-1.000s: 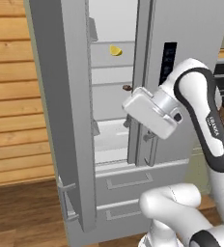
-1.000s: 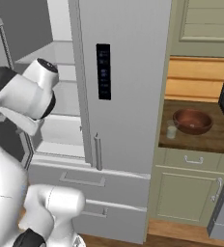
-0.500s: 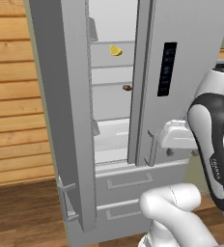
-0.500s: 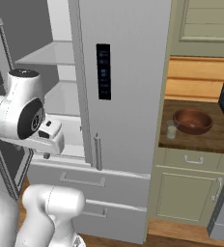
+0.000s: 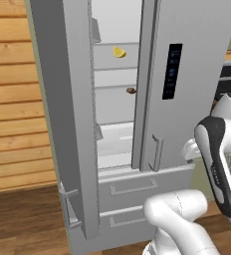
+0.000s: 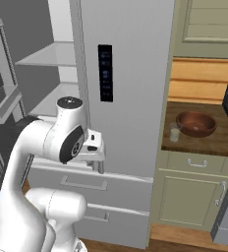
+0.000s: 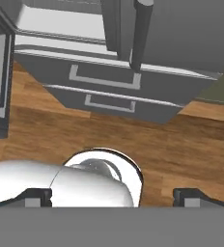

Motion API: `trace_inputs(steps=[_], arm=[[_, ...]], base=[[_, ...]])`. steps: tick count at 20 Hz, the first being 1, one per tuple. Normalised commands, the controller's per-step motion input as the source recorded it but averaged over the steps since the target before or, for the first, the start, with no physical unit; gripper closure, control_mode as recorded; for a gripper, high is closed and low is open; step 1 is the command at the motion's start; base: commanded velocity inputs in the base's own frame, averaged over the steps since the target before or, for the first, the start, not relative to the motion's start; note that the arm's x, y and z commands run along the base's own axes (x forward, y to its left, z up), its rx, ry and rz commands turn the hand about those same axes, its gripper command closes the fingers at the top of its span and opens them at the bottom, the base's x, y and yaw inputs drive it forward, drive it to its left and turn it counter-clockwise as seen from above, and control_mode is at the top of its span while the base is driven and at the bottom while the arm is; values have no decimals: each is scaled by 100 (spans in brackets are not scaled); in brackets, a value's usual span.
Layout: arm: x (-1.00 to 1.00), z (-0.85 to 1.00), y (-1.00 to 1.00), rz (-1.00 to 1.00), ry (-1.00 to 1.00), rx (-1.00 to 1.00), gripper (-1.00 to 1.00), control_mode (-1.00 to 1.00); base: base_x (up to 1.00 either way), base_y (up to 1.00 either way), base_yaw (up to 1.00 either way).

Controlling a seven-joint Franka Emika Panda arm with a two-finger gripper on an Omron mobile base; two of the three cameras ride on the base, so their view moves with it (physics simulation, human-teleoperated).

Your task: Grab a lemon wedge from the fridge and one ice cube from the ice bowl, and put them in the glass of lemonade.

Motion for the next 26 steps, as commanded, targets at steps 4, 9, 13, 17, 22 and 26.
trace_inputs(steps=[4,9,13,17,22,26], arm=[[100,-29,26,1,-3,0,-100,-100],[100,-48,15,0,0,0,-100,-100],[80,-60,-15,-5,0,-3,-100,-100],[23,-32,-14,-5,3,-1,-100,-100],[54,-59,-1,-3,-8,-1,-100,-100],[50,-26,0,0,-11,-1,-100,-100]], base=[[0,0,0],[0,0,0],[0,0,0],[0,0,0],[0,0,0],[0,0,0]])
